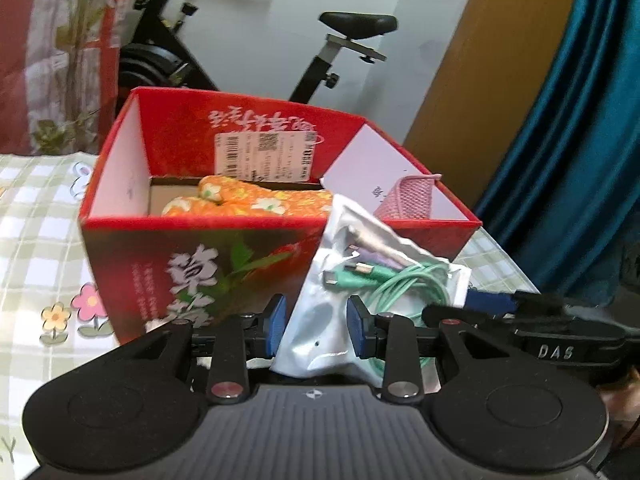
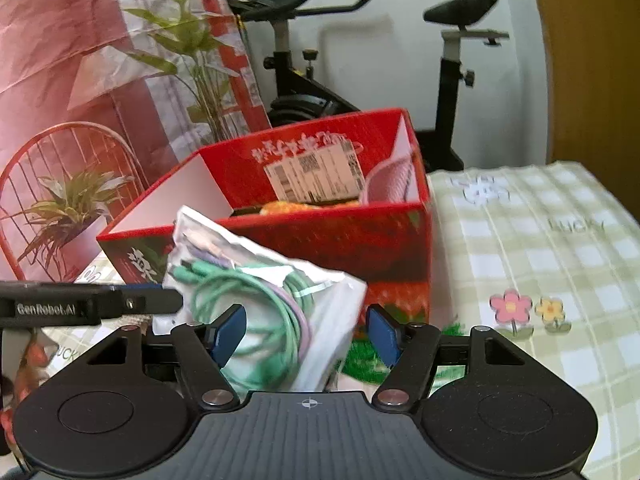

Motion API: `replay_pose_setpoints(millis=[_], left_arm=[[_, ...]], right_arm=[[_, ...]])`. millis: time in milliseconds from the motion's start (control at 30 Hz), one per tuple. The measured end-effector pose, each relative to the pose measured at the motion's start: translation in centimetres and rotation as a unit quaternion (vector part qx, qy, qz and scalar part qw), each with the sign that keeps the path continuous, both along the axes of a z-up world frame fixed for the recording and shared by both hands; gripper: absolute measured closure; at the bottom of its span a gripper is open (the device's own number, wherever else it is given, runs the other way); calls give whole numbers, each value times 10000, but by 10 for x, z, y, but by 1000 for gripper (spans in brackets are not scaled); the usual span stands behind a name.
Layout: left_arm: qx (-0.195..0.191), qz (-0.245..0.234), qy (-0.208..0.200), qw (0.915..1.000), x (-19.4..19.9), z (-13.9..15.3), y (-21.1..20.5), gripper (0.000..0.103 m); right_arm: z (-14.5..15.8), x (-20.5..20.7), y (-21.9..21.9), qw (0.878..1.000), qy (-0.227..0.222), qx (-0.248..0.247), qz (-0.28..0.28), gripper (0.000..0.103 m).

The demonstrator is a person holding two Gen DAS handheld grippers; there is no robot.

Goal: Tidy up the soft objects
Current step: 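Carry the white bag over the red box with the left tool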

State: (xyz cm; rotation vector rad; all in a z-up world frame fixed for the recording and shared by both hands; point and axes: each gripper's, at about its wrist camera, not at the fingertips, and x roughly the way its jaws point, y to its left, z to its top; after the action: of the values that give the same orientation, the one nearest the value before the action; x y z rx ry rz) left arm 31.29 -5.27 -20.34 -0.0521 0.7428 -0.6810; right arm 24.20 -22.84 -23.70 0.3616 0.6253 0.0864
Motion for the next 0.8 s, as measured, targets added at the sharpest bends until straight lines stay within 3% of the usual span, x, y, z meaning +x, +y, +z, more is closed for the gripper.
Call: replay_pose_setpoints(millis=[200,300,433,600,800], left_arm=[[89,-162,6,9998,4,2,-11,64],[118,-270,81,9995,3,1,-15,67],[193,-450,123,9987,-8,1,-19,71],[129,-331,202,9992,-18,0,-11,73],[77,-282,4,9996,-32,15,-6,74]], right_arm=[[-17,-4,-2,9993,201,320,-54,42],[-16,-4,-1,9986,168,497,-35,55],[-6,-4,5,9994,93,328,-18,76],[4,-13,6,9996,-6,269,-28,85],[23,-26,11,9997,-212,127,7,93]])
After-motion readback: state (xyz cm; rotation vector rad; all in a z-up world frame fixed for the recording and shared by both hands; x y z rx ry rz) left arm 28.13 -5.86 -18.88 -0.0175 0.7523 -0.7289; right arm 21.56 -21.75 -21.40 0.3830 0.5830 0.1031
